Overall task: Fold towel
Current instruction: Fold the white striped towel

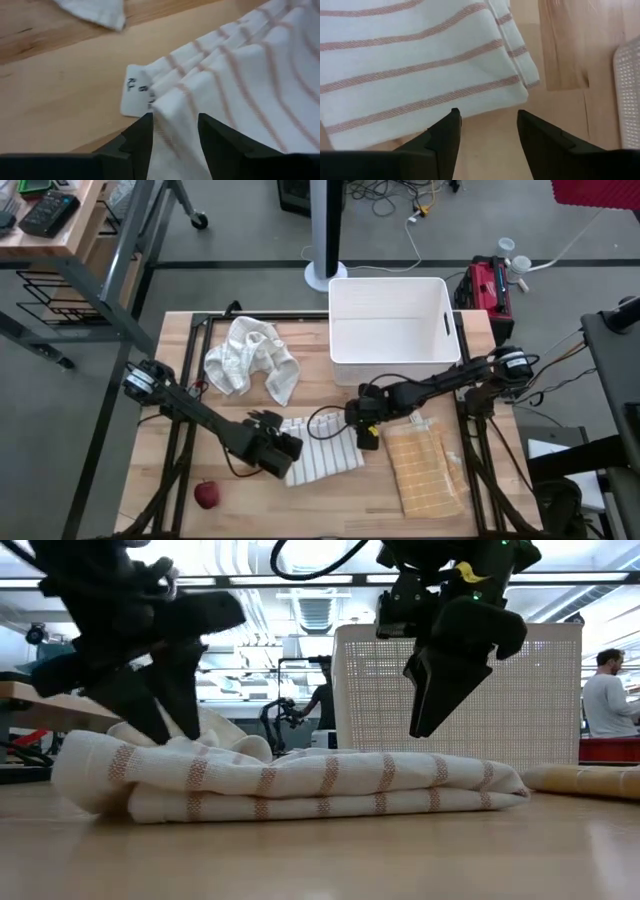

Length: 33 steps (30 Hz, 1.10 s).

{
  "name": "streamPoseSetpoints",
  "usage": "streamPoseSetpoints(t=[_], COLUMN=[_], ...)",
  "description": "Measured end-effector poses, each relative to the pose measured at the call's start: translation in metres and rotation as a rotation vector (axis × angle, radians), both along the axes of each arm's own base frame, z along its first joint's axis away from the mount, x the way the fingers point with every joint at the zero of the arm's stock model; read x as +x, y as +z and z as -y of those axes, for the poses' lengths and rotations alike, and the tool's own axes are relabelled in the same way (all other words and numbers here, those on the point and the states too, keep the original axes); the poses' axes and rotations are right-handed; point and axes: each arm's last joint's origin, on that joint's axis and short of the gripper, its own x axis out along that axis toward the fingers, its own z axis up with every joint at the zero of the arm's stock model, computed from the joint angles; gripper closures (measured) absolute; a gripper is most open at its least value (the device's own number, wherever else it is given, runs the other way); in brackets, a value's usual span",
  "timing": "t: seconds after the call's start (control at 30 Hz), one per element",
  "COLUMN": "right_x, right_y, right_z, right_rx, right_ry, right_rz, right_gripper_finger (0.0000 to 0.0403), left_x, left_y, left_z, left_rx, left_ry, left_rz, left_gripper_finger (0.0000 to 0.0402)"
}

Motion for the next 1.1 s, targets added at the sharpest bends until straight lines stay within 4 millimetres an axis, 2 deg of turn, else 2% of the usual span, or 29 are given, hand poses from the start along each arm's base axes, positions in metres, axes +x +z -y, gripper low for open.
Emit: streamPoseSetpoints(t=[0.17,0.27,0.47,0.73,0.93,1.1], right_x=[0.0,0.0,0.0,-0.013,-0.022,-0.023], right_y=[0.0,0.0,0.0,-0.019,-0.036,-0.038], right_z=[-0.002,-0.002,-0.003,-0.002,-0.001,-0.002], right_rx=[0.006,0.007,0.011,0.013,0.049,0.079], right_ry=[-0.005,-0.006,-0.013,-0.041,-0.074,-0.063], right_rz=[0.005,0.006,0.005,-0.06,-0.077,-0.071], right_gripper_finger=[0.0217,0.0219,0.022,0.0222,0.0222,0.0223], left_x=[-0.008,-0.007,-0.005,-0.011,-0.017,-0.019], left_y=[-0.018,-0.028,-0.039,-0.04,-0.043,-0.046], left_z=[-0.004,-0.004,-0.003,0.002,0.001,0.0], left_rx=[-0.024,-0.042,0.015,0.108,0.079,0.077], left_ry=[0.016,-0.031,-0.079,-0.073,-0.07,-0.074], left_rz=[-0.001,0.048,0.212,0.274,0.233,0.219], left_gripper_finger=[0.0267,0.0289,0.0389,0.0398,0.0379,0.0364])
